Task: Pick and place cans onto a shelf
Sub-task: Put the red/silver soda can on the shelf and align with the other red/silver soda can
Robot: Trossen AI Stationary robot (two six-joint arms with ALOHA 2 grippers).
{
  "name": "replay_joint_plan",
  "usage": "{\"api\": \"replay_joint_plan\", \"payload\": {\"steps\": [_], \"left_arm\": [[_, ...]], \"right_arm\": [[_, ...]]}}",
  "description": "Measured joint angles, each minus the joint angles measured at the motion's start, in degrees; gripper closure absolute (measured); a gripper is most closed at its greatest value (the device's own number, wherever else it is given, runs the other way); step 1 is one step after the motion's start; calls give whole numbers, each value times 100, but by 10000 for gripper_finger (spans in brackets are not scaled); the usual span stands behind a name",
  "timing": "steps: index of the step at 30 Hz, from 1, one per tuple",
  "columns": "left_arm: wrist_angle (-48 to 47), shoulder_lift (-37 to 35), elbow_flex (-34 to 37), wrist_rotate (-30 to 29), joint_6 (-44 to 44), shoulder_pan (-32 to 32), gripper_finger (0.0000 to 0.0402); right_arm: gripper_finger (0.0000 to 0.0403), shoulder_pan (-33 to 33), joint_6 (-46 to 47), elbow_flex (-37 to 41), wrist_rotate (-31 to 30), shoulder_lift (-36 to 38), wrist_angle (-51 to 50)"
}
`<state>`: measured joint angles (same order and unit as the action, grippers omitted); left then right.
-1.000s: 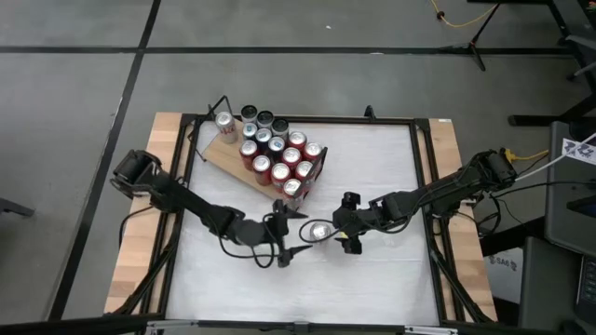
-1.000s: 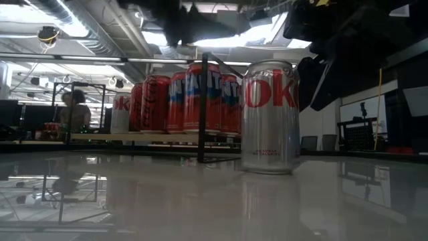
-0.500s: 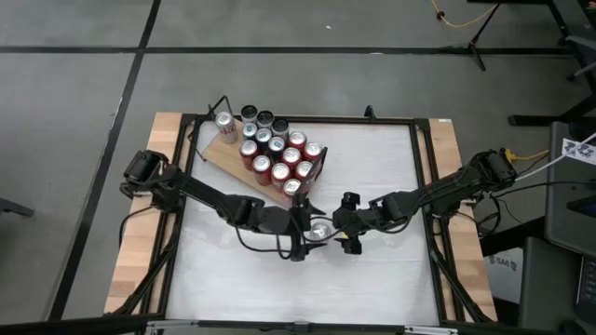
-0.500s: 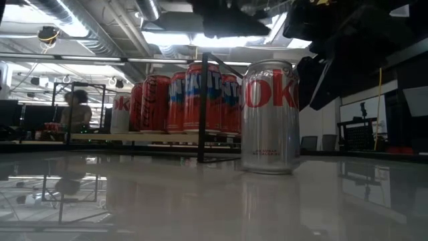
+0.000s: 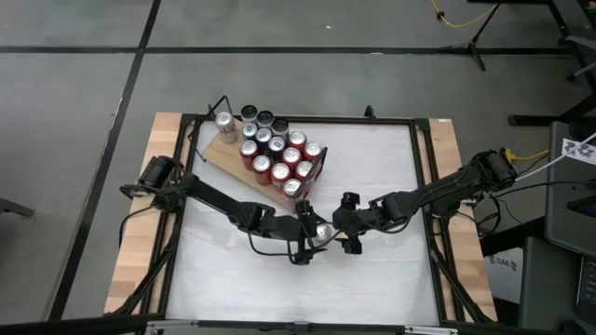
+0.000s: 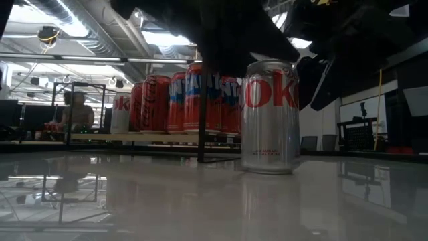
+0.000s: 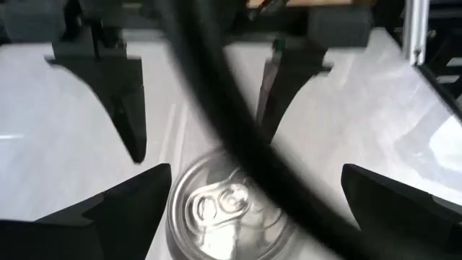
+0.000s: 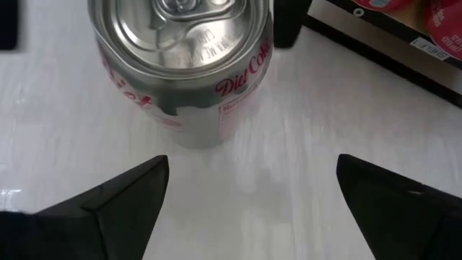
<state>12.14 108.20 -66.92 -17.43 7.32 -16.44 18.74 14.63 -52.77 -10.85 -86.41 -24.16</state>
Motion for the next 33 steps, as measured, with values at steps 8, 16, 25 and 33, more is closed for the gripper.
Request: {"api": "replay_joint_plan", "payload": {"steps": [8, 16, 25, 33], "left_arm": [[-464, 29, 2, 8, 101, 26, 2], [-434, 29, 2, 39, 159, 31, 2], [-391, 29, 2, 17, 236, 47, 2], [-389, 29, 2, -1, 453, 63, 5]], "right_arm": [[10, 1, 0, 0, 0, 0, 4], [10, 2, 2, 0, 0, 0, 7], [10, 0, 2, 0, 0, 0, 8], [10, 0, 2, 0, 0, 0, 9]]}}
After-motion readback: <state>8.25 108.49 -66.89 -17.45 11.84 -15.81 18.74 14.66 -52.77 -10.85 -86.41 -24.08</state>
